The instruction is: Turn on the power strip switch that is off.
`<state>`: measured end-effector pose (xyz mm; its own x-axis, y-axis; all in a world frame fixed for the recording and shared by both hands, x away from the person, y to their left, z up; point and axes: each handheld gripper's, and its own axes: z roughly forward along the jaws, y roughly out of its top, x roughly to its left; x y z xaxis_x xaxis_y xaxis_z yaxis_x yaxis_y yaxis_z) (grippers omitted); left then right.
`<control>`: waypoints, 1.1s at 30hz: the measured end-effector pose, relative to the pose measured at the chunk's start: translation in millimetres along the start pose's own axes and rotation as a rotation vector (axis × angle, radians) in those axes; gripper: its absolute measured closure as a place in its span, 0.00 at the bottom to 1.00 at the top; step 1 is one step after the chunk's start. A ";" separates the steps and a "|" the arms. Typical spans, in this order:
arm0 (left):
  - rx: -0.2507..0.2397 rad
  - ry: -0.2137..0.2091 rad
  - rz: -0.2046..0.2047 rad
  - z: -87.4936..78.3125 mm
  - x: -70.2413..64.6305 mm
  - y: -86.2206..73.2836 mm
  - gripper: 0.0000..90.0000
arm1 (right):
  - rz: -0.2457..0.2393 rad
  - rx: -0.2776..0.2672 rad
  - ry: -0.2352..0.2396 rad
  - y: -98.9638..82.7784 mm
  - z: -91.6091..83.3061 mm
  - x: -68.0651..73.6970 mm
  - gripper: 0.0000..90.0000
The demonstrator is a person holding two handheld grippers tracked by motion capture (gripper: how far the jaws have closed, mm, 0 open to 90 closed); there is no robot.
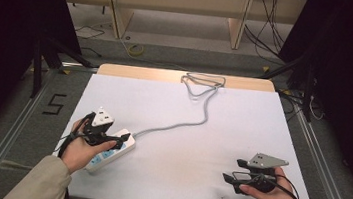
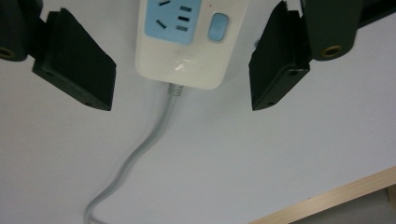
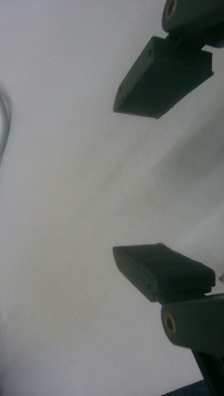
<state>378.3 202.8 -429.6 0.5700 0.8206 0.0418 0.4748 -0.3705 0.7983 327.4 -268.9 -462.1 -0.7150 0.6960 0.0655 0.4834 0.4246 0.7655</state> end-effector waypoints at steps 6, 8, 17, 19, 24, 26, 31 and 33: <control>-0.028 -0.078 0.054 1.2 -14.1 2.6 0.21 | -0.001 -0.001 0.001 0.0 0.1 0.1 0.29; -0.037 -0.100 0.073 1.5 -18.9 3.3 0.20 | -0.002 -0.002 0.001 0.0 0.1 0.0 0.29; -0.039 -0.174 0.140 1.0 -38.8 4.3 0.19 | -0.002 -0.004 0.002 0.1 0.0 0.1 0.29; -0.042 -0.185 0.157 0.8 -42.1 3.7 0.19 | -0.002 -0.003 0.003 0.1 0.1 0.2 0.29; -0.047 -0.205 0.193 0.0 -49.0 0.8 0.19 | -0.001 -0.004 0.004 0.2 0.1 0.3 0.29; -0.050 -0.207 0.205 -1.0 -50.9 -0.4 0.19 | -0.001 -0.004 0.004 0.2 0.1 0.3 0.29; -0.033 -0.197 0.235 -2.1 -55.3 -5.2 0.19 | 0.000 -0.006 0.005 0.3 0.0 0.6 0.29; -0.032 -0.201 0.239 -2.6 -56.7 -7.0 0.19 | -0.001 -0.006 0.006 0.4 0.0 0.6 0.29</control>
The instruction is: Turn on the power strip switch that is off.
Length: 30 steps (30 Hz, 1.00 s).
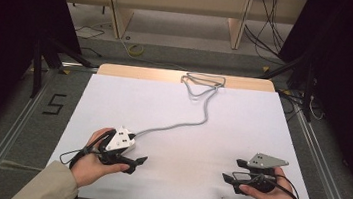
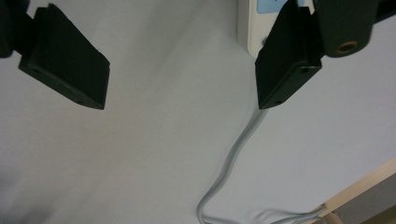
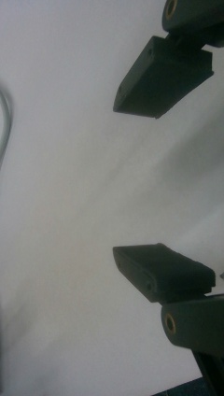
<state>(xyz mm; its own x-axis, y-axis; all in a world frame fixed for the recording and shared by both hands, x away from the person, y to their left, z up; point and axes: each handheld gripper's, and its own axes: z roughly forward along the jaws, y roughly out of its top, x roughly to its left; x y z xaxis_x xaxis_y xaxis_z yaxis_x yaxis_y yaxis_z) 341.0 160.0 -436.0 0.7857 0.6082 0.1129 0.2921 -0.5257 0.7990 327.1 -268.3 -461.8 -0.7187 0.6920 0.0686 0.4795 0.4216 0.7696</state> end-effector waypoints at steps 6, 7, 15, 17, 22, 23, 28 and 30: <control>-0.009 -0.015 0.005 -3.3 -5.8 -4.0 0.19 | -0.001 -0.002 0.001 0.0 -0.2 0.1 0.29; -0.007 -0.016 0.010 -3.8 -6.3 -5.0 0.19 | 0.000 -0.003 0.001 0.1 -0.3 0.3 0.29; -0.014 -0.007 0.002 -13.6 -6.4 -20.5 0.19 | -0.004 -0.007 0.006 0.1 -1.3 1.0 0.29; -0.012 -0.003 0.004 -14.9 -6.0 -22.5 0.19 | -0.009 -0.012 0.016 0.3 -2.6 2.3 0.29; -0.014 0.010 0.007 -16.2 -5.5 -24.1 0.19 | -0.019 -0.026 0.037 0.7 -5.6 7.9 0.29; -0.016 0.010 0.006 -16.3 -4.9 -24.2 0.20 | -0.024 -0.028 0.041 0.5 -6.1 8.7 0.29; -0.019 0.017 0.001 -16.2 -3.4 -24.0 0.20 | -0.022 -0.029 0.045 -1.1 -8.5 10.9 0.29; -0.020 0.019 0.001 -16.2 -3.2 -23.7 0.20 | -0.026 -0.031 0.048 -1.5 -9.1 10.4 0.29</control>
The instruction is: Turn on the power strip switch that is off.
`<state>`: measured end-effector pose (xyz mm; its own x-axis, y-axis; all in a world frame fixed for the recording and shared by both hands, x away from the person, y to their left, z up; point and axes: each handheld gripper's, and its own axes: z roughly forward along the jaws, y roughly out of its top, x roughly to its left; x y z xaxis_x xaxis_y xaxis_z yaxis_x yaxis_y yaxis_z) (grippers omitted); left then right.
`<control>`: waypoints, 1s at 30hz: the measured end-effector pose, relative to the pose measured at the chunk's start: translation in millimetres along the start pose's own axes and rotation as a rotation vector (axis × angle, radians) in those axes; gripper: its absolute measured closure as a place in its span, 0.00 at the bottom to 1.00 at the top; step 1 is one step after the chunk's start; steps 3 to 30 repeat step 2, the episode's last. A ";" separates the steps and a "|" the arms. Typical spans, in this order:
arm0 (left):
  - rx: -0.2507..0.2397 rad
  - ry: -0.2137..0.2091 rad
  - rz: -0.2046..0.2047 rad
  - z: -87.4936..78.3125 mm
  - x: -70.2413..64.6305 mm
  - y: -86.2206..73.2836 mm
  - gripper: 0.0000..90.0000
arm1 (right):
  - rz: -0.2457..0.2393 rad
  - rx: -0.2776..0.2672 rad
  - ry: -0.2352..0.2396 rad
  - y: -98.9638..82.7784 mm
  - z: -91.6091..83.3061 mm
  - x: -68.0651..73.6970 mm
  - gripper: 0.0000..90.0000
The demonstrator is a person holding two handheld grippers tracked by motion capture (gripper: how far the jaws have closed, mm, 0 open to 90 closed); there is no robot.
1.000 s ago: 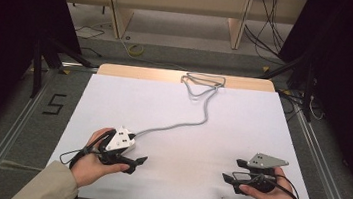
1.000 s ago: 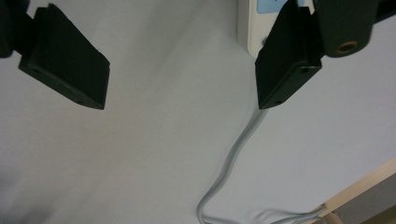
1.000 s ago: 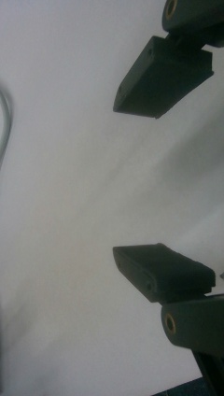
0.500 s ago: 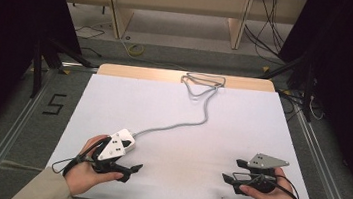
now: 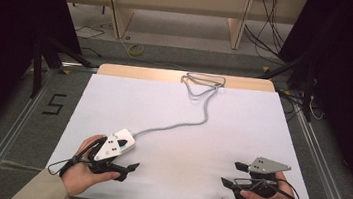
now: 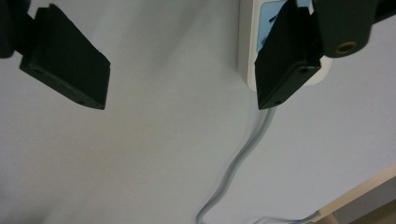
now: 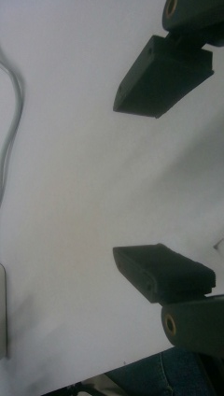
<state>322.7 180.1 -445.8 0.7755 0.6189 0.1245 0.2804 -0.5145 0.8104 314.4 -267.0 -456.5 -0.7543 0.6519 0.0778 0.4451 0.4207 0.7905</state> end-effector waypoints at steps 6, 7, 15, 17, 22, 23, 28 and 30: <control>-0.001 0.001 0.002 0.2 0.2 0.4 0.20 | 0.000 -0.003 -0.002 -0.2 0.2 0.2 0.29; -0.001 0.001 0.002 0.2 0.2 0.4 0.20 | 0.000 -0.003 -0.002 -0.2 0.2 0.2 0.29; -0.001 0.001 0.002 0.2 0.2 0.4 0.20 | 0.000 -0.003 -0.002 -0.2 0.2 0.2 0.29; -0.001 0.001 0.002 0.2 0.2 0.4 0.20 | 0.000 -0.003 -0.002 -0.2 0.2 0.2 0.29; -0.001 0.001 0.002 0.2 0.2 0.4 0.20 | 0.000 -0.003 -0.002 -0.2 0.2 0.2 0.29; -0.001 0.001 0.002 0.2 0.2 0.4 0.20 | 0.000 -0.003 -0.002 -0.2 0.2 0.2 0.29; -0.001 0.001 0.002 0.2 0.2 0.4 0.20 | 0.000 -0.003 -0.002 -0.2 0.2 0.2 0.29; -0.001 0.001 0.002 0.2 0.2 0.4 0.20 | 0.000 -0.003 -0.002 -0.2 0.2 0.2 0.29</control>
